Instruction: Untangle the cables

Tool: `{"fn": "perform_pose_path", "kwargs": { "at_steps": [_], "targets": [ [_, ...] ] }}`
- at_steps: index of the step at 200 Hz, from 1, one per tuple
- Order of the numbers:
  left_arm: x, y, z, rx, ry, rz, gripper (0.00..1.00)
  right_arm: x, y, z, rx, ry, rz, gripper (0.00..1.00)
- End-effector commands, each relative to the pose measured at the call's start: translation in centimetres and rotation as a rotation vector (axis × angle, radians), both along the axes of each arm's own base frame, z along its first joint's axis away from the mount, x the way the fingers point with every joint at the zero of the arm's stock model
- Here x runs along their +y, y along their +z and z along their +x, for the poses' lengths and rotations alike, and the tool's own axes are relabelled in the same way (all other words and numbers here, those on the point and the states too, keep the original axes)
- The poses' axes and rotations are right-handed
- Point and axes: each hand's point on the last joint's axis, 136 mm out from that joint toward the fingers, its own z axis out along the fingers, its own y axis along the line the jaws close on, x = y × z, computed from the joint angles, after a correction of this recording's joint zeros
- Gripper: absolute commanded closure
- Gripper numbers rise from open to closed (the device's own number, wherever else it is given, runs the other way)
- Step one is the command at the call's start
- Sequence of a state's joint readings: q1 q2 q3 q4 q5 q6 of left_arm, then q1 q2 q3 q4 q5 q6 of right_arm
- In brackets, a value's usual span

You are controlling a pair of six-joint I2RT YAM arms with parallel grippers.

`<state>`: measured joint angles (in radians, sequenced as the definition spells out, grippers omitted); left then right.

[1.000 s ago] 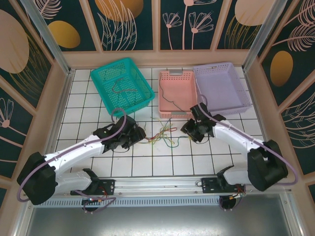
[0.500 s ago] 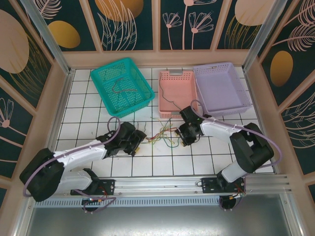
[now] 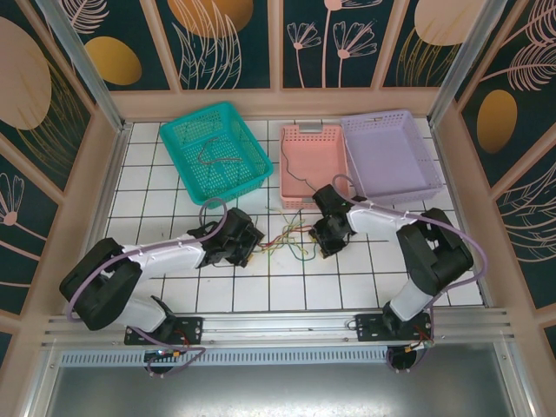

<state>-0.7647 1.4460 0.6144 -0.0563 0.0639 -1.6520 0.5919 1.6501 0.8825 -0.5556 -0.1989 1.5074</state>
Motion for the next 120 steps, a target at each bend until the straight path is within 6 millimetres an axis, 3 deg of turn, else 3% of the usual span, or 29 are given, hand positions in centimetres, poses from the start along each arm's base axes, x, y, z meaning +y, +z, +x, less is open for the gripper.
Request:
{"fn": "perform_pose_path", "kwargs": {
  "at_steps": [1, 20, 44, 72, 120],
  "targets": [
    [1.5, -0.7, 0.4, -0.028, 0.01, 0.09, 0.55, -3.7, -3.2, 0.7, -0.034, -0.017, -0.2, 0.85],
    [2.6, -1.3, 0.4, -0.037, 0.005, 0.144, 0.63, -4.4, -3.2, 0.3, -0.027, -0.008, -0.219, 1.0],
    [4.2, -1.9, 0.0, -0.037, 0.023, 0.198, 0.74, -4.8, -1.2, 1.4, -0.108, 0.033, -0.239, 1.0],
    [6.4, -2.2, -0.6, -0.032, 0.057, 0.255, 0.87, -5.3, 2.5, 2.7, -0.23, 0.099, -0.254, 1.0],
    [9.5, -2.1, -1.5, -0.038, 0.124, 0.309, 0.96, -7.3, 7.9, 2.6, -0.408, 0.257, -0.295, 1.0]
  ]
}}
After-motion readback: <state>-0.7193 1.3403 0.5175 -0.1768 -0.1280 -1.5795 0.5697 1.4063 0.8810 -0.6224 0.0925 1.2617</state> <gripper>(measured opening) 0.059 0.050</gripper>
